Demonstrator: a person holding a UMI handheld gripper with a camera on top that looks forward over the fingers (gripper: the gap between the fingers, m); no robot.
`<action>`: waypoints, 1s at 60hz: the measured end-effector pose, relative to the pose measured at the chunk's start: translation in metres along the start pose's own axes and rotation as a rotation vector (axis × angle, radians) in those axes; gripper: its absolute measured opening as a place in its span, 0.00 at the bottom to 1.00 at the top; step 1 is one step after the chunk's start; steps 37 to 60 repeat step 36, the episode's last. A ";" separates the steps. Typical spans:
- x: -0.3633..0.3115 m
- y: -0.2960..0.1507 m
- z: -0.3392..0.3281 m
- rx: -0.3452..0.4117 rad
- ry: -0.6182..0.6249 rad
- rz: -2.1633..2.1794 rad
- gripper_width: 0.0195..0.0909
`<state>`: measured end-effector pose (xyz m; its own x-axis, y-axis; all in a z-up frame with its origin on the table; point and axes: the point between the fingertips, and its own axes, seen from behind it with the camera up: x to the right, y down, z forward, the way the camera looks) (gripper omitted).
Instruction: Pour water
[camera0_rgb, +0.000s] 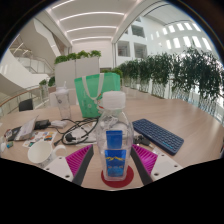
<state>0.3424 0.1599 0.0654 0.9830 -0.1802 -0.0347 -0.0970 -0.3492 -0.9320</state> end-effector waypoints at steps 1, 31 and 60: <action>-0.003 -0.002 -0.006 -0.003 -0.009 0.002 0.92; -0.076 -0.015 -0.294 -0.027 0.031 -0.026 0.90; -0.092 -0.023 -0.343 -0.011 0.045 -0.024 0.90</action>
